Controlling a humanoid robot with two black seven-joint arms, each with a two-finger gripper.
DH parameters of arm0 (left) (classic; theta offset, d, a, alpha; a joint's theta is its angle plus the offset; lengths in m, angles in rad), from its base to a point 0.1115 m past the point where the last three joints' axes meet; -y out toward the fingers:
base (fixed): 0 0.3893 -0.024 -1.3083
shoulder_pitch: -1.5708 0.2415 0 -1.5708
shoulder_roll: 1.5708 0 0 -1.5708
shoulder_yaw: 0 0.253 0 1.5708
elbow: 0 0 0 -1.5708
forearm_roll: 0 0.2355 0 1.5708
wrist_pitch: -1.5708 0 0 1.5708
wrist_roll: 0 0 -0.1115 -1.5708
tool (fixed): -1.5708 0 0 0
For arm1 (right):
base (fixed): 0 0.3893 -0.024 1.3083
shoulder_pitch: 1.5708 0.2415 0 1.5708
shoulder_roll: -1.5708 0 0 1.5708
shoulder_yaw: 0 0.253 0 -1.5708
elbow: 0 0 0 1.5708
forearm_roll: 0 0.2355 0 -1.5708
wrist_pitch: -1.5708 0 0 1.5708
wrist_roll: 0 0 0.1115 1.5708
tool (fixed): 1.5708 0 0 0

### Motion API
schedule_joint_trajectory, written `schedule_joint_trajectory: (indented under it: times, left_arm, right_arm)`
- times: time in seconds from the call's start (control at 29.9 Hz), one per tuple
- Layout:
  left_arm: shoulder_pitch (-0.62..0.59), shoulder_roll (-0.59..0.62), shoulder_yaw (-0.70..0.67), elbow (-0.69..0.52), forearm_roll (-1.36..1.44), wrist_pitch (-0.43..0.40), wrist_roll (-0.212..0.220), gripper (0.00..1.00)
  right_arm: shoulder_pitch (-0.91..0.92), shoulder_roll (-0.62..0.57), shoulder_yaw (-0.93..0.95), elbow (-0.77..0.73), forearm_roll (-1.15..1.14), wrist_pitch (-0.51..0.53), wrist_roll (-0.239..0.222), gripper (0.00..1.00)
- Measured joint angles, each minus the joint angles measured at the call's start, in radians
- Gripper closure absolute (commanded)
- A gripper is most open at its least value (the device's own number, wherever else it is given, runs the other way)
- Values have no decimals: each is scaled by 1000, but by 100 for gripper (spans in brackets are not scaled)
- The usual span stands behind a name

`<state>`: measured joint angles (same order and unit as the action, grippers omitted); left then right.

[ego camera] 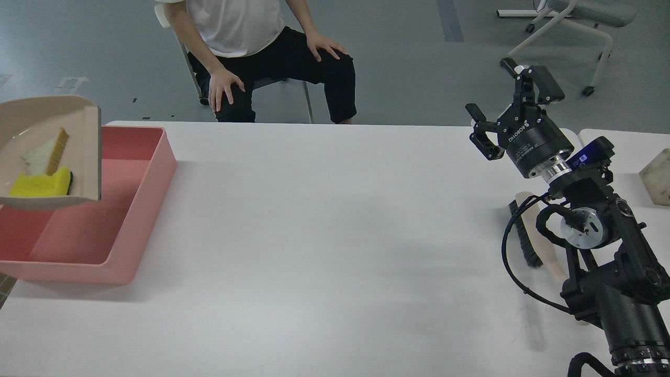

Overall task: Sweep and dump garbage into bin
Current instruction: 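Tilt the dustpan with the left gripper to dump contents into bin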

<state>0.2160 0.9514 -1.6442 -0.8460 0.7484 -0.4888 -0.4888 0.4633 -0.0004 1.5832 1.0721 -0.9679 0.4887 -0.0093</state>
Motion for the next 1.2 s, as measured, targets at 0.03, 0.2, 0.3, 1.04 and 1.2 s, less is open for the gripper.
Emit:
schedule_joint_trajectory:
  times: [0.03, 0.2, 0.3, 1.04, 1.2]
  left_arm:
    - [0, 2, 2, 1, 1, 0, 0, 77]
    - [-1, 21, 10, 3, 64, 0, 0, 77]
    - [-3, 36, 12, 11, 110, 0, 0, 77]
    - [-84, 116, 61, 55, 194, 0, 0, 77]
    - [-101, 124, 61, 53, 270, 0, 0, 77]
  right_arm:
    - [-1, -1, 0, 0, 0, 0, 5, 0]
    - [-4, -5, 0, 0, 0, 0, 25, 0]
    - [-5, -5, 0, 0, 0, 0, 26, 0]
    - [-5, 0, -6, 0, 0, 0, 26, 0]
    - [-7, 0, -6, 2, 0, 0, 26, 0]
